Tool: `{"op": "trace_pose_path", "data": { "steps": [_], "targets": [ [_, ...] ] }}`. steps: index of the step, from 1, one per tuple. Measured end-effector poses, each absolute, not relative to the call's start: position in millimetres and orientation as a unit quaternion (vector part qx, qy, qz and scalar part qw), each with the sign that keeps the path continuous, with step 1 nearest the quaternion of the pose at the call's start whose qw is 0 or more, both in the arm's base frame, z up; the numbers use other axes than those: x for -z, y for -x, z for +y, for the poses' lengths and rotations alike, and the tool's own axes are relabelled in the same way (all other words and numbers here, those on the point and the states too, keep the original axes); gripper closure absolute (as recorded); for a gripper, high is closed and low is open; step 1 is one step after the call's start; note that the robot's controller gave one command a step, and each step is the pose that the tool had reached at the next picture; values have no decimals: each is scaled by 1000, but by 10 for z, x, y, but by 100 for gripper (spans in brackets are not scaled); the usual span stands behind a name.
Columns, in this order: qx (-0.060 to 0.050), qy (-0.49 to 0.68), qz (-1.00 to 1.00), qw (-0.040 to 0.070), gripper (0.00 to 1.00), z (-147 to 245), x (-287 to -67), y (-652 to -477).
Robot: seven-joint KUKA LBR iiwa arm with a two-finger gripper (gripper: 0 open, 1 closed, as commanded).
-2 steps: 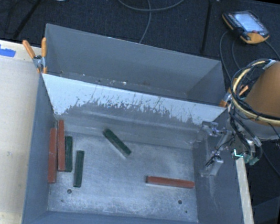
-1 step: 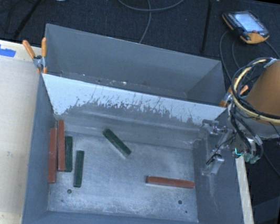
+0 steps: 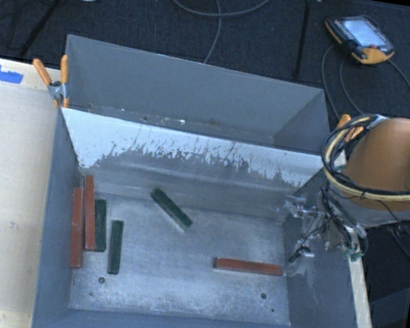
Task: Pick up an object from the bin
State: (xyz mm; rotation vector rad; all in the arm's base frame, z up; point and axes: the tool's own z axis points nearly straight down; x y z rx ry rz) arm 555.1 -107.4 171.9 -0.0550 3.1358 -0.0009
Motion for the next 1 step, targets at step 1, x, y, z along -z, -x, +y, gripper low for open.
{"op": "trace_pose_path", "data": {
  "steps": [1],
  "targets": [
    [0, 40, 999, 2, 0, -855, -1051, -5674]
  ]
}}
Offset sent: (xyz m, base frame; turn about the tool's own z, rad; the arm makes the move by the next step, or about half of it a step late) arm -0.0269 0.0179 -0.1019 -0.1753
